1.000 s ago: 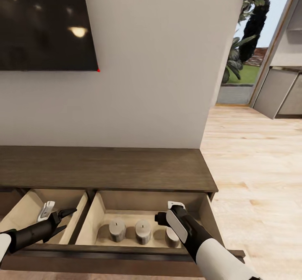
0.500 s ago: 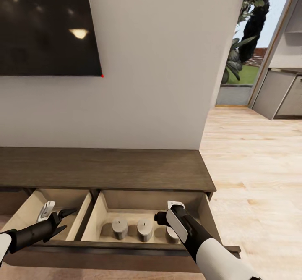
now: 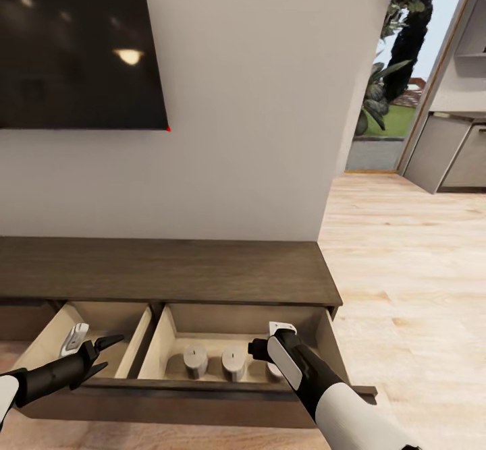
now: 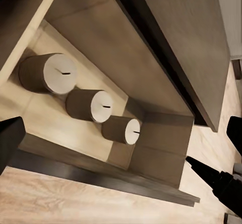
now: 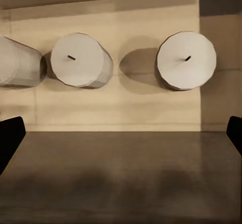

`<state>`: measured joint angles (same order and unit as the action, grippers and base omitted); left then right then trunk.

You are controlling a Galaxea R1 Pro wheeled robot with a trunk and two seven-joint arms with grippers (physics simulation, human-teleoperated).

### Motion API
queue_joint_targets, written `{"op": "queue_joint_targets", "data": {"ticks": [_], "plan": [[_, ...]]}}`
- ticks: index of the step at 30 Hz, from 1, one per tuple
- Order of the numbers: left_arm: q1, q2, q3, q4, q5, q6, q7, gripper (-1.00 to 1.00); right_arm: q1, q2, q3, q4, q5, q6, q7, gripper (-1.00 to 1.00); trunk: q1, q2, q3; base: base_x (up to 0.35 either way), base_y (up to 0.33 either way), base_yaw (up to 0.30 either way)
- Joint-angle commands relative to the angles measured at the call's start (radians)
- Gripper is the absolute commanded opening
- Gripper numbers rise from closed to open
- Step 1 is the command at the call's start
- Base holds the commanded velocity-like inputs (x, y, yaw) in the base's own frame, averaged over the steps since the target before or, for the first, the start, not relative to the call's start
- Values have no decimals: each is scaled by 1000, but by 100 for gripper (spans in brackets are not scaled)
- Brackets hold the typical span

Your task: Place each of the two pumpkins and all three candles from the living room inside a cabinet in the living room (use any cabinet), then make sure every cabinet is closed, and position the cauldron so it is next to a table in the living room.

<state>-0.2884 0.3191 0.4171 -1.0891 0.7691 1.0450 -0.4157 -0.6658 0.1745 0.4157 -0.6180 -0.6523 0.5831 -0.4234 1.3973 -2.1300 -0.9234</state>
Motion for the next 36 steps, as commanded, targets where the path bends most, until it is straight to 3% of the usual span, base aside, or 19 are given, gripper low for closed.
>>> {"op": "queue_joint_targets", "data": {"ticks": [1,36], "plan": [[0,0,0,0,-1,0,0,100,0,0,0,0,0,-1,0,100,-4,7,3,0,0,0],[0,-1,-1,0,-2,0,5,100,0,0,2,0,2,-5,0,100,-138,252,113,-16,0,0]]}}
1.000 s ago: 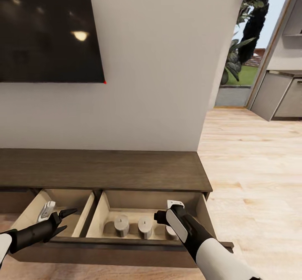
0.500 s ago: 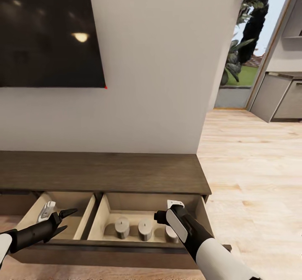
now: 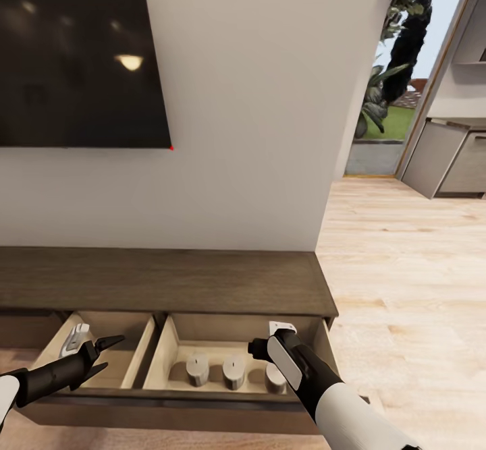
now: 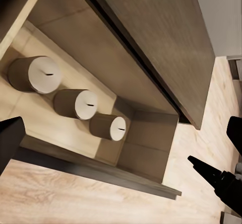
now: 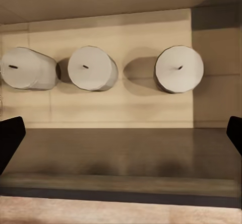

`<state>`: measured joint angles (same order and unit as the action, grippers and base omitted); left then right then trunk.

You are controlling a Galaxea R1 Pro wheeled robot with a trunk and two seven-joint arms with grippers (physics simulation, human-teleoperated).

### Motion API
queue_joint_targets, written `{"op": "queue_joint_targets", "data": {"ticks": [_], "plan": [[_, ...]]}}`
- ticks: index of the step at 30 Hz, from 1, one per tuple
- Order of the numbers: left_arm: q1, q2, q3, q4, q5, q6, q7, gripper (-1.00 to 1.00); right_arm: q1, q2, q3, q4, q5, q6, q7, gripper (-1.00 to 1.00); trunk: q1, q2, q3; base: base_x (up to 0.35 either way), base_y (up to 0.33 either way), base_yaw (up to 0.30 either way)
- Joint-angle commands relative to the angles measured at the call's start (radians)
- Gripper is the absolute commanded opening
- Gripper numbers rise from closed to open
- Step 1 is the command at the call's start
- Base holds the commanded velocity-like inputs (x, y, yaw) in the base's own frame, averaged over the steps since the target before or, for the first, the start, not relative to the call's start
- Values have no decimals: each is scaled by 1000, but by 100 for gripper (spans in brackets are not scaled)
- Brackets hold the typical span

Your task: Place each of the two pumpkins and all three candles from the living room inside a cabinet in the living room (use any cabinet), then make sure every cabinet is closed, and position the cauldron so it is next to a table in the living room.

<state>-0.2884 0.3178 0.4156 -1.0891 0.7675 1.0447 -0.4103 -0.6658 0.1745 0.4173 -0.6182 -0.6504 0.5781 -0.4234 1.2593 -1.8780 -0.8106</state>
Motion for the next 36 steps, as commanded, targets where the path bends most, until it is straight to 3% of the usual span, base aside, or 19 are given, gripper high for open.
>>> {"op": "queue_joint_targets", "data": {"ticks": [1,22,25,29,36], "plan": [[0,0,0,0,-1,0,0,100,0,0,0,0,0,0,0,100,-4,7,3,0,0,0],[0,0,-3,0,-1,0,1,100,1,0,4,-3,0,-3,1,100,-84,154,69,0,0,0],[0,0,-3,0,-1,0,1,100,10,0,8,-58,1,-35,1,100,-96,175,78,0,0,0],[0,0,-3,0,-2,0,1,100,16,0,12,-249,3,-85,-6,100,-111,203,91,0,0,0],[0,0,-3,0,-2,0,1,100,17,0,14,-273,3,-89,-6,100,-138,252,113,-134,0,0]]}}
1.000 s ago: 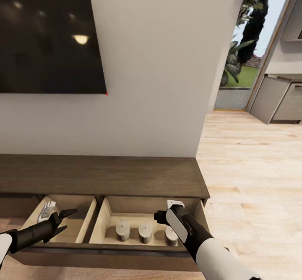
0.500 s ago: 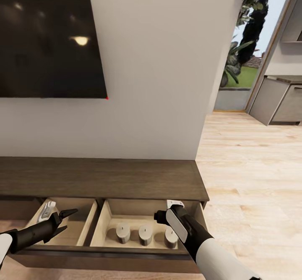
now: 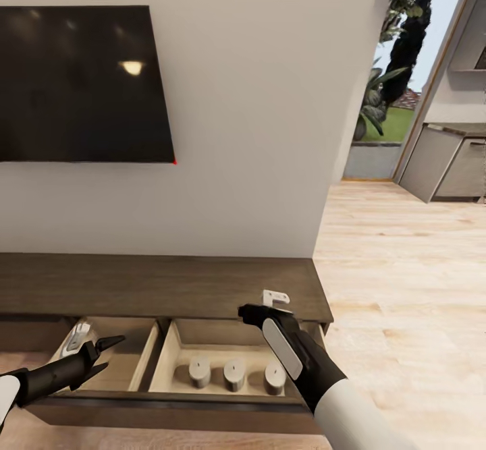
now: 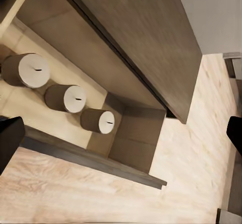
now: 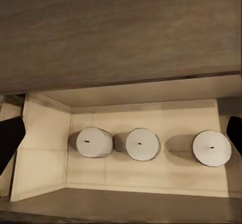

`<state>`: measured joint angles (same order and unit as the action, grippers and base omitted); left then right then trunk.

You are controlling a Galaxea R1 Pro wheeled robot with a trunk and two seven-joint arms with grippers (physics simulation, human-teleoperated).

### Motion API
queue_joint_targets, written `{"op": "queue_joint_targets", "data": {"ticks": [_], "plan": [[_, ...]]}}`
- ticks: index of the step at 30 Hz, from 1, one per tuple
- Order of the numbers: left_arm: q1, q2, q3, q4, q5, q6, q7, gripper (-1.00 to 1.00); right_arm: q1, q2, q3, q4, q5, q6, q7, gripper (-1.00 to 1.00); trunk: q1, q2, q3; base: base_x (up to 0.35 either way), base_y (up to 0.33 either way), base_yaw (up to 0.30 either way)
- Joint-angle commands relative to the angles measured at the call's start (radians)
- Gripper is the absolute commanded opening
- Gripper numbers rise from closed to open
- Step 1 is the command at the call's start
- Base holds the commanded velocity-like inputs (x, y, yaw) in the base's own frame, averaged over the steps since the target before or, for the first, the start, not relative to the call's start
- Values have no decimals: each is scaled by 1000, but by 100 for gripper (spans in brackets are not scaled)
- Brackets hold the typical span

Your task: Place each of the two pumpkins and all three candles from the living room inside a cabinet in the living room (use any cabinet), then make sure every cabinet is closed, and position the cauldron so it is next to a table in the living room.

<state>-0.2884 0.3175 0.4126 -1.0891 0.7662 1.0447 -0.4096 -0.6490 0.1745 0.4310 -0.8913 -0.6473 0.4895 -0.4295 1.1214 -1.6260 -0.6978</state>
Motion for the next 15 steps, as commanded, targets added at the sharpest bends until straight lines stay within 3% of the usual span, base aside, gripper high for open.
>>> {"op": "queue_joint_targets", "data": {"ticks": [1,15], "plan": [[0,0,0,0,-1,0,0,100,0,0,0,-1,0,0,0,100,-4,7,3,-295,0,0],[0,0,0,0,0,0,0,100,0,0,0,-1,-1,0,0,100,-58,105,47,-321,0,0]]}}
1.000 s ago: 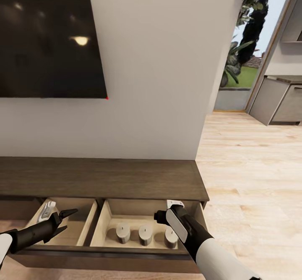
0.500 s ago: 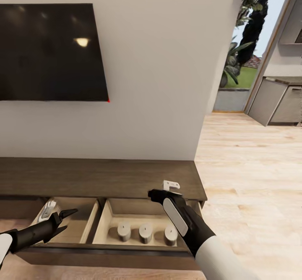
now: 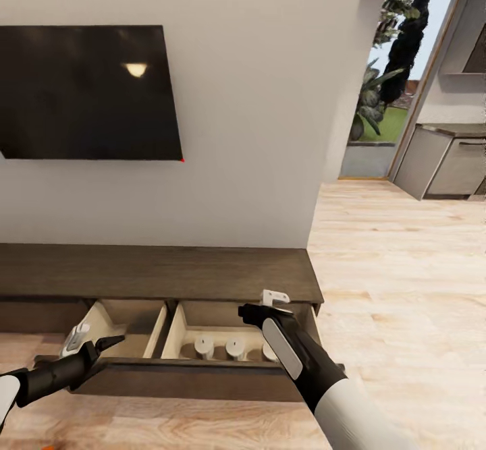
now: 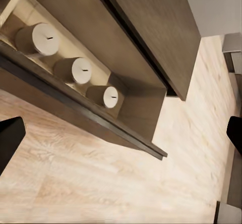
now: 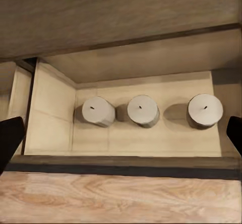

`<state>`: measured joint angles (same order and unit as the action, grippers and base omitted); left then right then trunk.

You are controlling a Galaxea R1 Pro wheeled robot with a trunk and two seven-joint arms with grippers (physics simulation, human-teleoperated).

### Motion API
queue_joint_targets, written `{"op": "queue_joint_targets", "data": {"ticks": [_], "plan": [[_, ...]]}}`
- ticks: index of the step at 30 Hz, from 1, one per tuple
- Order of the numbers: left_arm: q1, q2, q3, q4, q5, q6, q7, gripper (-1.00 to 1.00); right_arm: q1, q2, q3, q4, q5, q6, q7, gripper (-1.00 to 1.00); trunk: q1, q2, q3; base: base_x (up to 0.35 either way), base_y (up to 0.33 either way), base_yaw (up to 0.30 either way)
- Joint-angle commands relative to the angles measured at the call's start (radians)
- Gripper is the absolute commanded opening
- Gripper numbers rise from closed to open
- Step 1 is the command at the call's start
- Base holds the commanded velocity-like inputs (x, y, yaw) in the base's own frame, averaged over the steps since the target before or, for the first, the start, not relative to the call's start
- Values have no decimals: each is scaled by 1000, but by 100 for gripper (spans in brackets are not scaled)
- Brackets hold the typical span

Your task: Place each of the two pumpkins and all three candles from the living room inside a cabinet in the living room (use any cabinet), then make sure every cabinet is closed, and position the cauldron so it is next to a table in the living room.

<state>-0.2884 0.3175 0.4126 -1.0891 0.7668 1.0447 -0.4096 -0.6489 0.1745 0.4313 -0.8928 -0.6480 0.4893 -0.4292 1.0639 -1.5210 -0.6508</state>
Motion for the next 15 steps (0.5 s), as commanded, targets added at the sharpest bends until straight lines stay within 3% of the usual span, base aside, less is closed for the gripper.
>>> {"op": "queue_joint_targets", "data": {"ticks": [1,10,15], "plan": [[0,0,0,0,-1,0,0,100,0,0,0,0,0,0,0,100,-4,7,3,-324,0,0],[0,0,-4,0,-7,-2,2,100,0,0,1,1,-1,0,1,100,-38,70,31,-323,0,0],[0,-6,-8,-1,-16,-10,62,100,0,0,45,1,2,-3,0,100,-58,105,47,-323,0,0]]}}
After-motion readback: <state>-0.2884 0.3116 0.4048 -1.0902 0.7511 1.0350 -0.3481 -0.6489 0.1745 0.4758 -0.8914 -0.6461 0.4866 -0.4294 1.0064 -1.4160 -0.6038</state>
